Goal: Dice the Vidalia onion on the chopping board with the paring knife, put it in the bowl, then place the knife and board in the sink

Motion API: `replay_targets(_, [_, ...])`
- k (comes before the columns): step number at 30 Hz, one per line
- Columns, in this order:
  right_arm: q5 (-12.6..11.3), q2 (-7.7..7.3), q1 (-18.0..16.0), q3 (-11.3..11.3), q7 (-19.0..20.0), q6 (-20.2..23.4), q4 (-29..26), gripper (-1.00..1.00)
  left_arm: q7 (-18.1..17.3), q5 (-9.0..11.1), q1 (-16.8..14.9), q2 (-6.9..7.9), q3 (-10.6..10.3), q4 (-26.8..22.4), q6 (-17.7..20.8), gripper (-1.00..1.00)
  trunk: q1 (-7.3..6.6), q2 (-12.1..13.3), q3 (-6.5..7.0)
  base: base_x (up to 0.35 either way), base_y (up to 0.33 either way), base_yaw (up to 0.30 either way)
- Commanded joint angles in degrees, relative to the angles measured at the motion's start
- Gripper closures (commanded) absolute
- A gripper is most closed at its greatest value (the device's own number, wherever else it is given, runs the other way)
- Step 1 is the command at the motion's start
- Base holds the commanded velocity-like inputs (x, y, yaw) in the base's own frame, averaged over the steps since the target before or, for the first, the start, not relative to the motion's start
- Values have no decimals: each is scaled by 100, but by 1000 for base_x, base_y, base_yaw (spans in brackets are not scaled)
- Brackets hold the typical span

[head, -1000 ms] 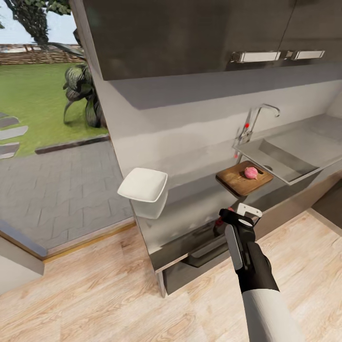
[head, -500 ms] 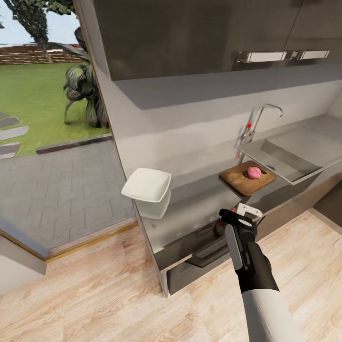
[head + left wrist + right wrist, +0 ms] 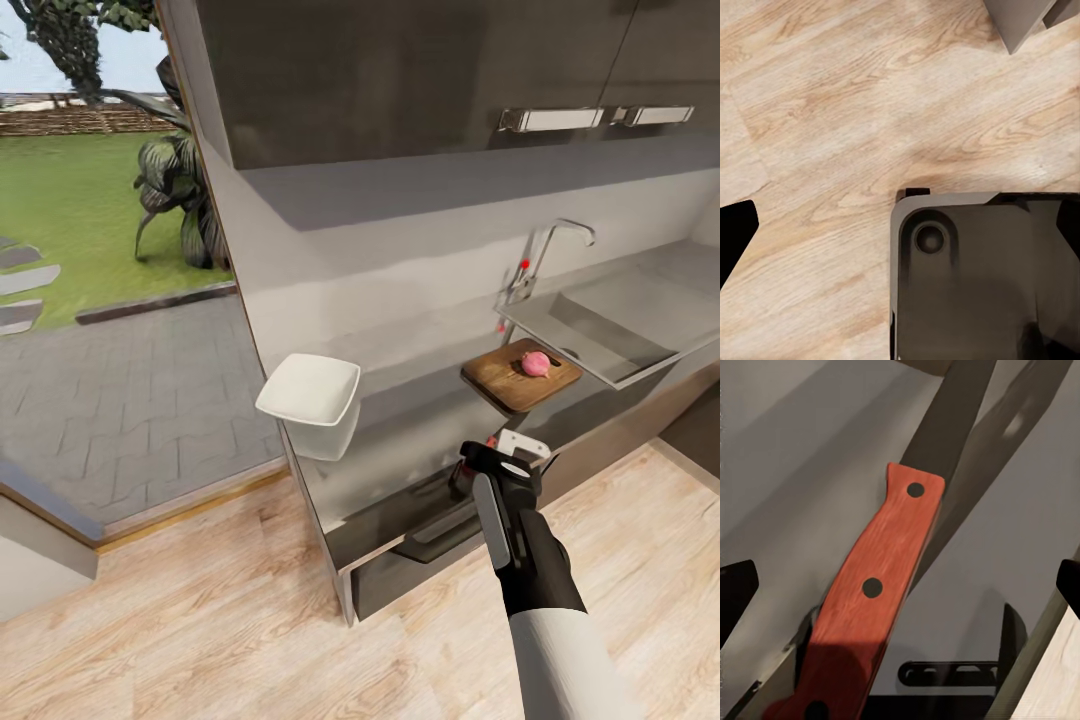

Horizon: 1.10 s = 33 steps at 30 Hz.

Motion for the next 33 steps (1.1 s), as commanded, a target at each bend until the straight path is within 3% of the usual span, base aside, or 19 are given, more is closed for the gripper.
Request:
replay_targets(1, [-85, 3, -4, -2, -40, 9, 4, -100, 22, 42, 1, 7, -22, -5, -11, -100, 3, -10, -10, 0, 0, 0])
replay_targets(33, [-182, 3, -4, -4, -39, 9, 32, -100, 22, 35, 1, 7, -27, -12, -11, -100, 3, -10, -141, 0, 0, 0])
